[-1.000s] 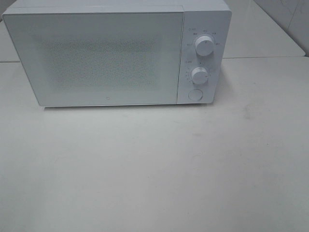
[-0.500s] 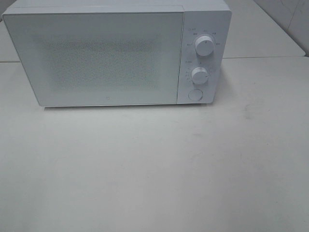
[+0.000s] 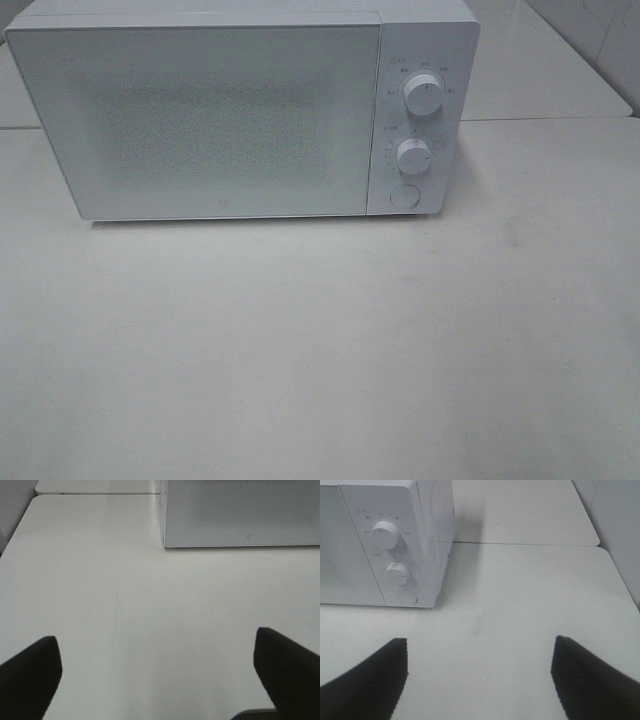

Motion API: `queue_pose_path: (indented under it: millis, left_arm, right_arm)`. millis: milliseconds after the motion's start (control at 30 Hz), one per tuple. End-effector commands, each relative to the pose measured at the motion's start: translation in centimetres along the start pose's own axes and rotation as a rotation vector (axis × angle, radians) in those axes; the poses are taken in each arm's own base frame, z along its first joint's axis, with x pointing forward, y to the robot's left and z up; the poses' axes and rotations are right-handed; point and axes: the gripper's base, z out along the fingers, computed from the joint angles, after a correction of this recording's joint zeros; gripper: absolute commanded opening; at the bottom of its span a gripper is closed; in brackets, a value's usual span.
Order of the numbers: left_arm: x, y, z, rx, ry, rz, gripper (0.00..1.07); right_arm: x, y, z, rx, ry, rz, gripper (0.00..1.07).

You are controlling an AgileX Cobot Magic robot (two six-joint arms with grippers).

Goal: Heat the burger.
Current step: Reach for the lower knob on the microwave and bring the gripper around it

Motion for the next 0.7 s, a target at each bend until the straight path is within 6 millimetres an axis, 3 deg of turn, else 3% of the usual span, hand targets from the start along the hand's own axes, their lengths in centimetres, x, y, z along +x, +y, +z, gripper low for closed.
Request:
queue_pose_path:
  millis: [33,533,700]
  left_arm:
    - [0.1,0.0,-0.3,-0.007,-0.034,-0.004,0.99]
    - [0.1,0.0,-0.3,-0.007,-0.034,-0.004,0.99]
    - [0.1,0.0,-0.3,-0.007,-0.034,-0.004,0.98]
  right_arm:
    - [-0.5,0.0,1.5,0.001,-0.001,0.009,0.76]
    - [-2.2,0.5,6.7,-0.024,-0.090,-0.007,0.76]
    - [-2.6,0.7,9.4,-0.040,-0.140,-0.007,0.76]
